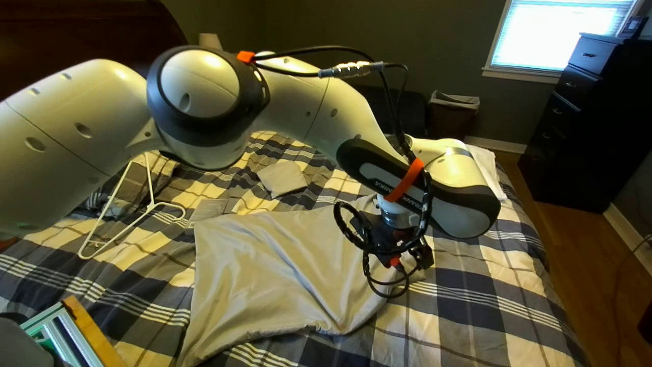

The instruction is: Straighten the grey pillow case.

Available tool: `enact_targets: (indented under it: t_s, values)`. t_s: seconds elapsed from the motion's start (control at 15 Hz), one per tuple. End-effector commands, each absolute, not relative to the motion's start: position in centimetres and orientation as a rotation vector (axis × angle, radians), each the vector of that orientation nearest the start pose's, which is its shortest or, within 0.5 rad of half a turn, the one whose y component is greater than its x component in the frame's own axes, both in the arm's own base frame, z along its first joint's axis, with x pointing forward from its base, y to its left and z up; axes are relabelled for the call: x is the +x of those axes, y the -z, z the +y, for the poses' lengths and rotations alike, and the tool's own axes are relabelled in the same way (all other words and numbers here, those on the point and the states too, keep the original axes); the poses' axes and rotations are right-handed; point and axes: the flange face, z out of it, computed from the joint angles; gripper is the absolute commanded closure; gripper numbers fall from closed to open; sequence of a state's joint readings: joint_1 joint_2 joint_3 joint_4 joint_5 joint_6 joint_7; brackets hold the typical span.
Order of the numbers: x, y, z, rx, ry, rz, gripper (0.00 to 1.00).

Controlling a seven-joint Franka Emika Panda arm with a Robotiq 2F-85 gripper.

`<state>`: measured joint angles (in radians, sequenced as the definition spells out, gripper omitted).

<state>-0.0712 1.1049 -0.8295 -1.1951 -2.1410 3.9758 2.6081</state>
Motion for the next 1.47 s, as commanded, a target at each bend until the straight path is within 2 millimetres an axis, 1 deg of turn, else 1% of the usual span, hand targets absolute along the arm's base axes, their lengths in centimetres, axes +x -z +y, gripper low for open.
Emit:
enact_targets:
  t_s: [0.0, 0.07, 0.13, 0.27, 0.33, 0.4, 0.67, 0.87, 0.93, 1.0, 1.07, 1.13, 1.2, 1.27, 1.33, 1.4]
  values:
    - [57.2, -19.1, -29.1, -3.073, 0.540, 0.789, 0.00]
    - [57.3, -18.5, -29.1, -3.076, 0.526, 0.789, 0.00]
    - [57.2, -18.3, -29.1, -3.077, 0.524, 0.788, 0.00]
    - [57.4, -18.7, -29.1, -3.075, 0.534, 0.785, 0.00]
    - [57.9, -18.3, -29.0, -3.081, 0.559, 0.785, 0.00]
    - [58.4, -17.7, -28.7, -3.062, 0.559, 0.753, 0.00]
    - [60.2, -14.7, -27.2, -3.029, 0.565, 0.744, 0.00]
    - [60.5, -12.2, -26.2, -3.021, 0.528, 0.784, 0.00]
    - [60.1, -11.4, -26.4, -3.028, 0.545, 0.773, 0.05]
    - [60.4, -10.6, -26.2, -3.019, 0.557, 0.772, 0.16]
    - [60.9, -9.7, -25.8, -3.003, 0.562, 0.792, 0.30]
    - [60.7, -9.3, -26.0, -3.010, 0.563, 0.804, 0.32]
    - [60.1, -8.8, -26.5, -3.016, 0.571, 0.810, 0.39]
    - [60.6, -8.6, -26.5, -3.011, 0.581, 0.833, 0.47]
    - [60.4, -8.4, -27.0, -3.013, 0.594, 0.851, 0.56]
    - [59.9, -8.3, -27.6, -3.017, 0.606, 0.867, 0.63]
